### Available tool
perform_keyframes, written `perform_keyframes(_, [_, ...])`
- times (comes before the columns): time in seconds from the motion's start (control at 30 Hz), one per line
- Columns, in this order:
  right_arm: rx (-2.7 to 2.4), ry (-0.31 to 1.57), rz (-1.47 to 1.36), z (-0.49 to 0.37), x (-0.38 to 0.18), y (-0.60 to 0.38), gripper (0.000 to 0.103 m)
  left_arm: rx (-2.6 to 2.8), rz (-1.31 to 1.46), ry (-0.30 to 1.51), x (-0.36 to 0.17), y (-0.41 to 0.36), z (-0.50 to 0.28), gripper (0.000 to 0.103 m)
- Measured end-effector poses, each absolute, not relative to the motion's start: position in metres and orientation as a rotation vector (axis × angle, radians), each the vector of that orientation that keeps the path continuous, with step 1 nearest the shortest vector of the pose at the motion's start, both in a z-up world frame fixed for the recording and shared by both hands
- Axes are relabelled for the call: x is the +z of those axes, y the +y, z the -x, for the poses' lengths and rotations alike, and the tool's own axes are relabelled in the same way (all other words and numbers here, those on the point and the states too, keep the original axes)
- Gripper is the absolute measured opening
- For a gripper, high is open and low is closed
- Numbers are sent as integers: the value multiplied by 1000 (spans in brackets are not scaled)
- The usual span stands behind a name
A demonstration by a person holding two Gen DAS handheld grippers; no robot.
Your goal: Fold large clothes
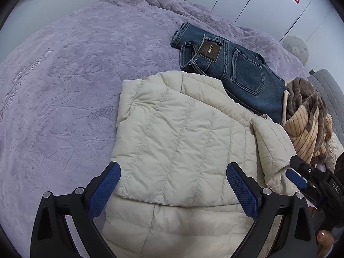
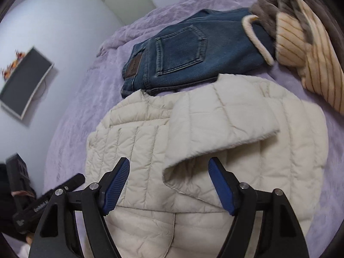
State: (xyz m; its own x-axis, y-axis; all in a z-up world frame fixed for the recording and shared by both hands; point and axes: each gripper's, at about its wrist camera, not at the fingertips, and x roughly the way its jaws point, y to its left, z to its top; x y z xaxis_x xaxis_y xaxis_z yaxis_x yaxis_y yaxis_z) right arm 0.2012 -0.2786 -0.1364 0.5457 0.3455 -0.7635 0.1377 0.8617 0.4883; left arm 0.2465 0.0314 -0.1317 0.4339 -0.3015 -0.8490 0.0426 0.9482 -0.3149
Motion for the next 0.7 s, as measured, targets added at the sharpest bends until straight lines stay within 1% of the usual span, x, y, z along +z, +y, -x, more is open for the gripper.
perform_keyframes(0.03, [109, 992, -602, -199, -140, -288, 71, -227, 272, 1109, -133, 30, -247, 99])
perform_keyframes(0.07, [84, 986, -648, -199, -144, -296, 62, -234, 283, 1114, -133, 29, -247, 99])
perform_keyframes(0.1, [61, 989, -675, -203, -147, -302, 37, -241, 295, 1119, -134, 28, -248, 99])
perform_keyframes(0.13, [51, 990, -701, -208, -150, -306, 22, -247, 310, 1126, -135, 29, -249, 99])
perform_keyframes(0.2, [34, 966, -709, -217, -152, -307, 12, -256, 367, 1149, -138, 34, -252, 99])
perform_keyframes(0.3, [72, 916, -551, -230, -141, -285, 12, -270, 487, 1162, -139, 49, -258, 99])
perform_keyframes(0.43, [221, 925, -351, -238, -134, -236, 12, -316, 573, 1152, -137, 63, -269, 99])
perform_keyframes(0.6, [399, 1022, -206, -236, -151, -186, 12, -431, 650, 1165, -141, 59, -286, 99])
perform_keyframes(0.7, [412, 1086, -126, -231, -162, -172, 13, -505, 676, 1198, -149, 46, -295, 99])
